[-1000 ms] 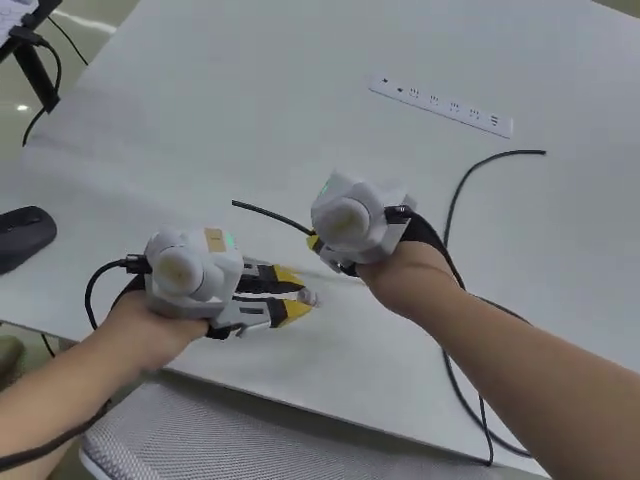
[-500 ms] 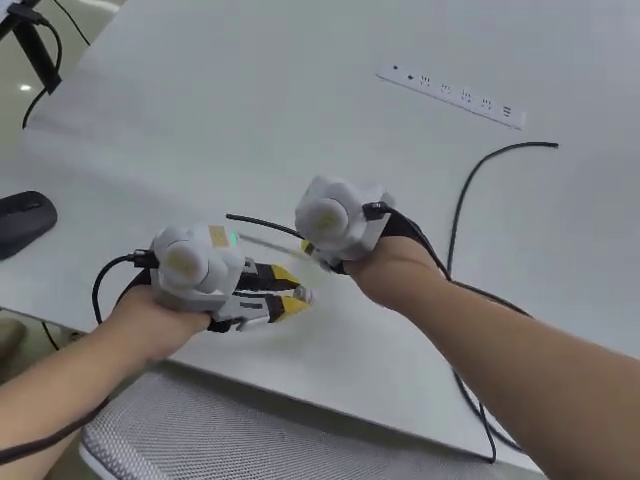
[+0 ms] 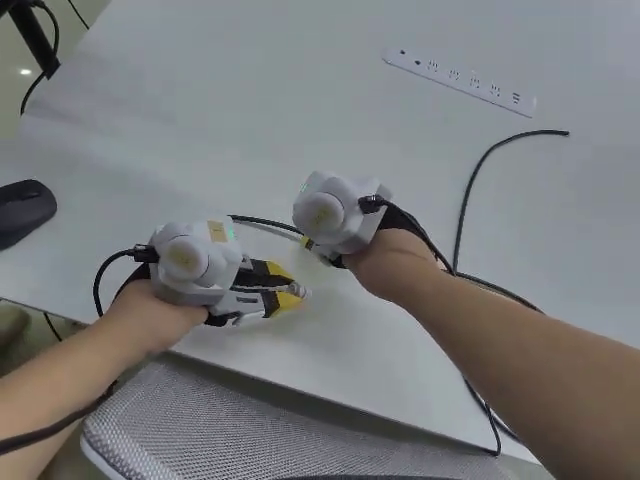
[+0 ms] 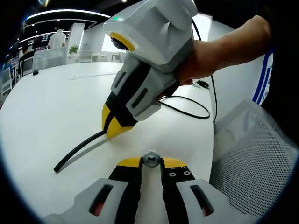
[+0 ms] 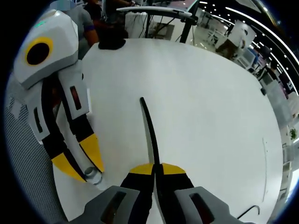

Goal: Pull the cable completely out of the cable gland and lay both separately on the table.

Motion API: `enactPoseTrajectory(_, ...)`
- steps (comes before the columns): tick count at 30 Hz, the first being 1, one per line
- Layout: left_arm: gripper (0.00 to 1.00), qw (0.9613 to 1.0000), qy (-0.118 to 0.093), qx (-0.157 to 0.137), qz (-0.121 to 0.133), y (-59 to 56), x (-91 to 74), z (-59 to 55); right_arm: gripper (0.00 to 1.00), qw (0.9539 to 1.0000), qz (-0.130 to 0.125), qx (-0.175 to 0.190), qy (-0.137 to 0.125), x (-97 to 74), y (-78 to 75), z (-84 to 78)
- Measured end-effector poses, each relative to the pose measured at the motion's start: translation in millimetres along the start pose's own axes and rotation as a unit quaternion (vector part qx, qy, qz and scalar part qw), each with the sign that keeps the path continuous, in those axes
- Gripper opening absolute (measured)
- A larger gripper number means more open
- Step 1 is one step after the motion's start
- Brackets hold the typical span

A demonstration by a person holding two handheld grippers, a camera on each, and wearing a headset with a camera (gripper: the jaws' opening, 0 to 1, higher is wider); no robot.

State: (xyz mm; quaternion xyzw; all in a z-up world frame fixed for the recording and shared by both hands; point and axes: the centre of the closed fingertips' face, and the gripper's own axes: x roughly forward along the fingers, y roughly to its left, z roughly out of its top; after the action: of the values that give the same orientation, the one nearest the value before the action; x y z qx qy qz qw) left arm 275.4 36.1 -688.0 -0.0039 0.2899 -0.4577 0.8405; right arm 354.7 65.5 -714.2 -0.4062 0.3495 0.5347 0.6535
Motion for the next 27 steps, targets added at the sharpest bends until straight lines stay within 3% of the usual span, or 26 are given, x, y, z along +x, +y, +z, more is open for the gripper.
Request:
enactPoseTrajectory(9,0.16,1.0,0.007,-0.005,0.004,1.2,-0.8,-6.0,0.0,0.9999,0.0,0.016,-0.002,4.1,0.0,-1.2)
enactPoseTrajectory(16,0.16,0.9997,0.024,0.005,0.009,0.9,-0.5,-9.0,0.0,1.0,0.002,0.004,0.0,4.0,0.6,-0.7)
enactPoseTrajectory(27,0.19,0.9995,0.025,0.002,0.018,2.2,-4.3,-8.7,0.03,1.0,-0.005,-0.007,0.003,3.1,-1.3,-0.4)
